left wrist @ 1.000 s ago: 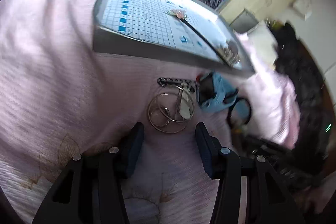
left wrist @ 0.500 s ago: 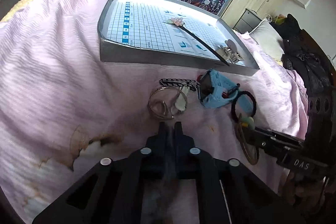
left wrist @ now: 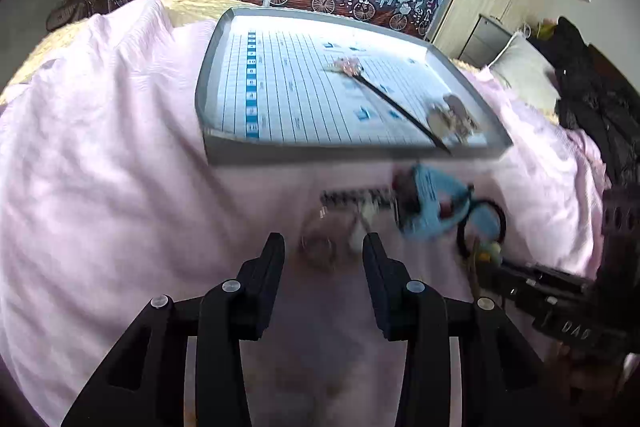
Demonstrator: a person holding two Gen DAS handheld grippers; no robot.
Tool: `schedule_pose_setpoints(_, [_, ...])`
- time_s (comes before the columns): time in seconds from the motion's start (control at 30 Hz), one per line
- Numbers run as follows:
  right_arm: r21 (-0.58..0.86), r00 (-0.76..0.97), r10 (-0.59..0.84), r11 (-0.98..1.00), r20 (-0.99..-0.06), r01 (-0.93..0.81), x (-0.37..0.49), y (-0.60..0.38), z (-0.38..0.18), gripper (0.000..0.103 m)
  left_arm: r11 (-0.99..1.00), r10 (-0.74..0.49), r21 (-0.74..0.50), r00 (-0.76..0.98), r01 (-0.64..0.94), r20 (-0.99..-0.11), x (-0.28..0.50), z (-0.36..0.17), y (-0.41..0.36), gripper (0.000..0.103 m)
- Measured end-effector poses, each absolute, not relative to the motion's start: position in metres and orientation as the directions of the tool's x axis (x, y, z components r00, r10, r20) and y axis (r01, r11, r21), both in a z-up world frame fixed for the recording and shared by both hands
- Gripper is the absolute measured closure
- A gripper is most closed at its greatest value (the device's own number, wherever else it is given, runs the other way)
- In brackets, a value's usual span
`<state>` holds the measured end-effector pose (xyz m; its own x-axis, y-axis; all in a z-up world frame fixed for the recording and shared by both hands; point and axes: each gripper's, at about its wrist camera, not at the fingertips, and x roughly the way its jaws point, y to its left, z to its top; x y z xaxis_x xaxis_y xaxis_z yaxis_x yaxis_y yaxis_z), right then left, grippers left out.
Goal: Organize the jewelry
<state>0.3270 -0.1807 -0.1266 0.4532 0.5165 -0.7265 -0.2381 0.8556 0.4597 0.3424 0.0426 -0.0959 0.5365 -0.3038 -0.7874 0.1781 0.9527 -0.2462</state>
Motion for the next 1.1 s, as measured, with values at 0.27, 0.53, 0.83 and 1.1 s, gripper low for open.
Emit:
schedule_pose_setpoints(0.27, [0.45,0.476,0.582,0.813,-0.659,-0.37,0.352,-0.168,-0.12,0.08,0.92,-0.374,-0.27,0.428,0.284,-0.823,0.385,-0.103,0.042,0.073])
schedule_pose_setpoints(0.53, [0.48,0.483,0.607,0.795,-0.631,-0.372,0.371,-0.171,-0.122,0.08,0.9,-0.287,-0.135,0.33,0.415,-0.899,0.393,-0.123,0.017,0.089])
schedule_pose_setpoints(0.83, [0.489,0.495,0.62,0.785,-0.609,-0.381,0.375,-0.173,-0.117,0.08,0.918,-0.241,-0.103,0.332,0.383,-0.912,0.396,-0.118,0.013,0.103])
schedule_pose_setpoints(1.1, [0.516,0.509,0.649,0.76,-0.566,-0.394,0.369,-0.179,-0.103,0.08,0.926,-0.332,-0.217,0.395,0.309,-0.857,0.379,-0.088,0.032,0.103])
